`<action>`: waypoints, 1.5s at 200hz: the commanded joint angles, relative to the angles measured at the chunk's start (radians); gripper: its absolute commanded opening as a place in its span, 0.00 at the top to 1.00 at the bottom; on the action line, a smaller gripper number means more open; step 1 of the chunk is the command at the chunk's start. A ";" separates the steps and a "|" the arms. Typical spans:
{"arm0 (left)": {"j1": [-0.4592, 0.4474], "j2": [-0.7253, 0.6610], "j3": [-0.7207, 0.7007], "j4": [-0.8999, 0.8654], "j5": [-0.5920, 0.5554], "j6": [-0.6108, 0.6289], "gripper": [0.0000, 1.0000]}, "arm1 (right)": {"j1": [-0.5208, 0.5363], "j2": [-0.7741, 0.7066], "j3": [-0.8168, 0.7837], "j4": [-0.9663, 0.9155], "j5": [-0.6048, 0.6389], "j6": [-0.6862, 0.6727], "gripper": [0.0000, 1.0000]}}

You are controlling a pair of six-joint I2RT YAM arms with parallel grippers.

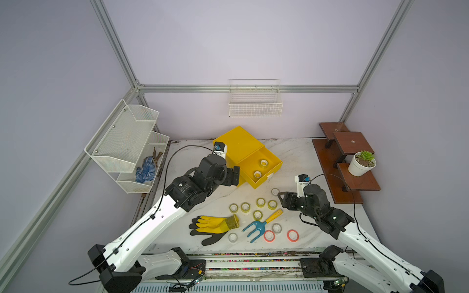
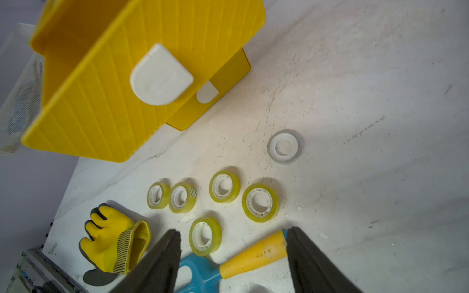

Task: Place the transparent tape into the drawer according to color
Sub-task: Pick up the tape at the center of the board.

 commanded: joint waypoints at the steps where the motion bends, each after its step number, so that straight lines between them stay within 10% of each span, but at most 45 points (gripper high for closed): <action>1: 0.051 -0.037 -0.104 0.059 -0.047 -0.078 0.00 | 0.004 0.080 -0.011 0.049 -0.053 0.002 0.29; 190: 0.247 -0.012 -0.265 0.079 0.145 -0.217 0.00 | 0.099 0.664 0.145 0.103 0.196 -0.017 0.39; 300: 0.264 0.027 -0.272 0.059 0.146 -0.227 0.00 | 0.095 0.541 0.126 -0.004 0.363 0.075 0.54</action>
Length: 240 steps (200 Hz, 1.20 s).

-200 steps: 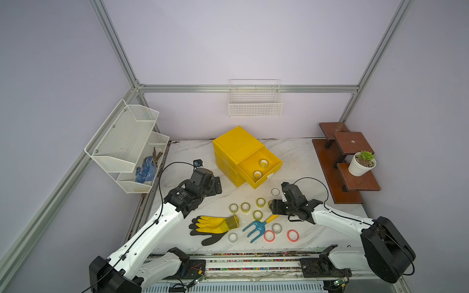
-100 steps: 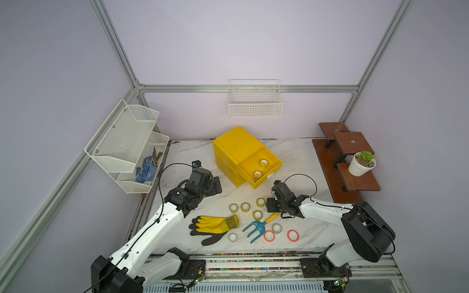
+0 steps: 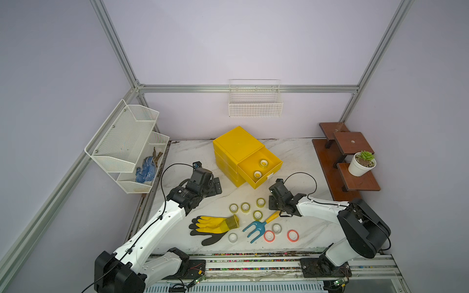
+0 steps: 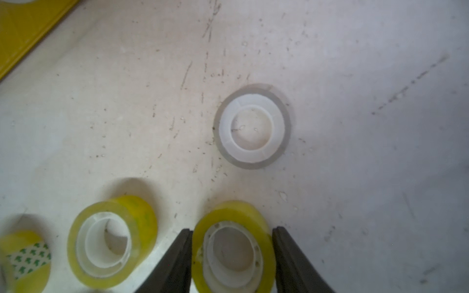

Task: Place the transparent tape into the drawer according to color
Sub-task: Pick up the tape at the center of the board, then place the tape in the drawer.

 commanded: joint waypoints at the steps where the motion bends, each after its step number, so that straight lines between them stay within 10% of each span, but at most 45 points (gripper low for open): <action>1: 0.011 0.007 0.005 0.015 0.001 -0.021 0.00 | -0.003 -0.070 -0.011 -0.080 0.078 0.028 0.54; 142: 0.031 0.013 0.005 0.004 0.012 -0.016 0.00 | -0.168 -0.549 0.155 -0.204 0.039 -0.080 0.56; 194: 0.036 0.014 0.003 0.008 0.023 -0.012 0.00 | -0.141 -0.401 0.394 -0.098 -0.277 -0.201 0.56; 240: 0.039 0.014 0.003 0.006 0.023 -0.006 0.00 | -0.035 -0.144 0.622 -0.170 -0.263 -0.262 0.56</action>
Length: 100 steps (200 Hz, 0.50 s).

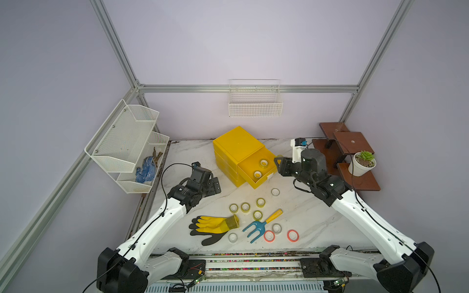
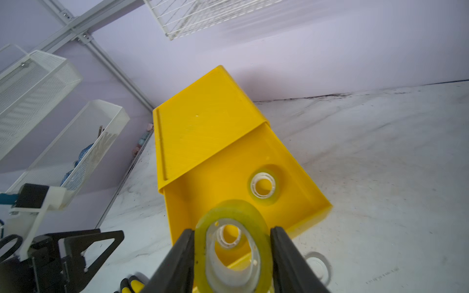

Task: Place the transparent tape into the drawer according to color
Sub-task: Place the tape in the drawer.

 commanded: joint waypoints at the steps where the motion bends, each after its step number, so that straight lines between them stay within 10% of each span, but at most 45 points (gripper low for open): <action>1: 0.011 -0.003 0.003 0.012 0.005 0.007 0.00 | 0.027 0.093 0.073 -0.036 -0.033 -0.052 0.56; 100: 0.012 0.040 0.014 0.013 0.052 0.026 0.00 | 0.048 0.334 0.167 -0.076 0.053 -0.071 0.55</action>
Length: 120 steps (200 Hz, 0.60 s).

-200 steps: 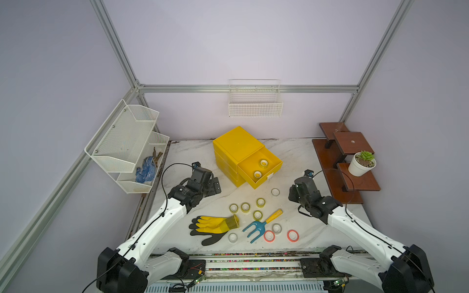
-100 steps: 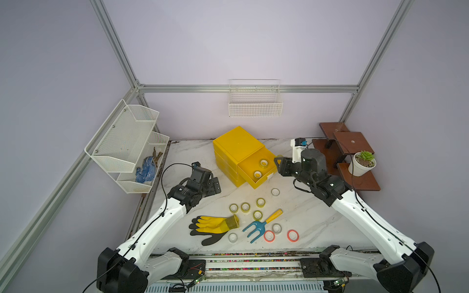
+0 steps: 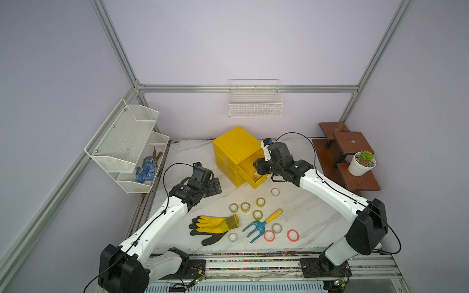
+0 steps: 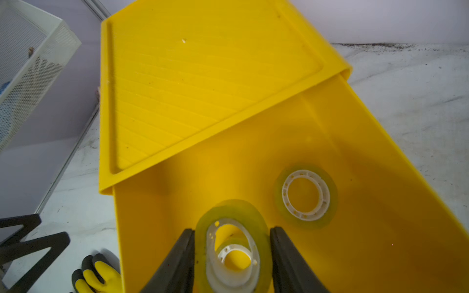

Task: Place the transparent tape into the drawer according to color
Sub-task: Place the tape in the drawer.

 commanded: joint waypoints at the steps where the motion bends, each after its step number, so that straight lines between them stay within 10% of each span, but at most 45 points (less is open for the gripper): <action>1: 0.008 0.008 0.014 0.013 0.022 0.019 0.00 | 0.006 0.010 0.025 0.011 0.035 -0.009 0.55; 55: 0.008 0.030 0.017 0.013 0.039 0.026 0.00 | 0.005 0.000 0.043 0.052 0.022 -0.010 0.36; 120: 0.008 0.053 0.019 0.011 0.056 0.036 0.00 | 0.006 -0.161 -0.037 0.128 0.005 0.006 0.35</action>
